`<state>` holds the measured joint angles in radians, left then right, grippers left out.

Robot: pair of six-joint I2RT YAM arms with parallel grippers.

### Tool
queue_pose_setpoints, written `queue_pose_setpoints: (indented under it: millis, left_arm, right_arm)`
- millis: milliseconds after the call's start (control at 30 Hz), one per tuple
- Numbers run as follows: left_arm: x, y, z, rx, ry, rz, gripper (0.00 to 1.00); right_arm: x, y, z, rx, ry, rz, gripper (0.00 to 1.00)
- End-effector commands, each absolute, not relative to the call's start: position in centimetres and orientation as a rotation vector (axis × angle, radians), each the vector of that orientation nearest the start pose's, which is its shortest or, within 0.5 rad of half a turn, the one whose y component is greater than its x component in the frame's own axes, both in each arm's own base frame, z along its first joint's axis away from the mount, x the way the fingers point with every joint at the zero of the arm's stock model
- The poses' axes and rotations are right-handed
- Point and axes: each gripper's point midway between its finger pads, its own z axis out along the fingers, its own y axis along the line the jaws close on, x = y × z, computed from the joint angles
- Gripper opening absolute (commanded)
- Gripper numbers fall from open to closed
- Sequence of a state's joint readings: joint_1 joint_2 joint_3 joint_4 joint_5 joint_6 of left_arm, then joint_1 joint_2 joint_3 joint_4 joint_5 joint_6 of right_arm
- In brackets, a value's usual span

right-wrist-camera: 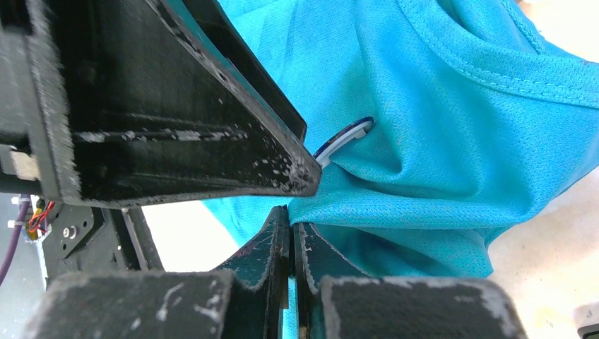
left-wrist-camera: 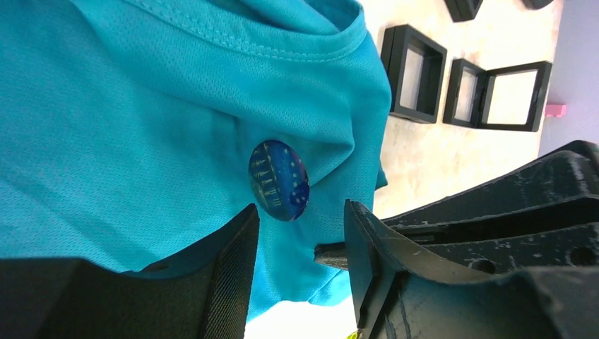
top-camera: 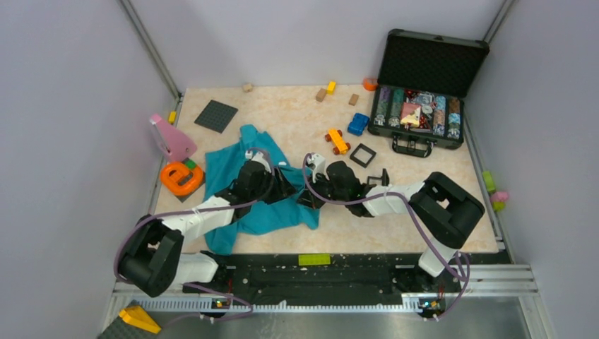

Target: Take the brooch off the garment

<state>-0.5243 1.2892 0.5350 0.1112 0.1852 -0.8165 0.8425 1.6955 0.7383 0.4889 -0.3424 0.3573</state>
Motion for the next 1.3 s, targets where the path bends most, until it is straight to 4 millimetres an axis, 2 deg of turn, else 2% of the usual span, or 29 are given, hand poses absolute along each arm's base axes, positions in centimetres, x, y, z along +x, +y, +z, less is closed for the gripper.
queue_pose_setpoints:
  millis: [0,133,367,500,633,1000,1167,1267]
  left_arm:
    - [28.5,-21.7,11.7,-0.285,2.157,-0.917,0.52]
    - [29.0,-20.3,12.3,-0.314,2.131,-0.836,0.56]
    - [28.8,-21.9,11.2,-0.230,2.259,-0.844,0.56]
    - [29.5,-22.7,10.5,-0.220,2.278,-0.859,0.53]
    - [29.9,-22.9,9.7,-0.197,2.303,-0.837,0.38]
    - [29.4,-23.0,7.7,-0.164,2.409,-0.737,0.39]
    - [29.0,-21.9,7.1,-0.171,2.429,-0.663,0.34]
    - [28.7,-21.5,7.1,-0.172,2.430,-0.651,0.27]
  right_arm:
    - [23.1,38.2,9.0,-0.797,1.956,1.098,0.00]
    - [23.2,38.2,9.0,-0.799,1.956,1.089,0.00]
    - [23.2,38.5,8.8,-0.805,1.961,1.103,0.00]
    - [23.1,38.7,8.8,-0.810,1.962,1.114,0.00]
    - [23.0,38.8,8.7,-0.814,1.961,1.117,0.00]
    - [23.0,38.7,8.9,-0.824,1.959,1.110,0.00]
    - [23.0,38.7,8.9,-0.826,1.959,1.107,0.00]
    - [23.0,38.7,8.9,-0.827,1.958,1.106,0.00]
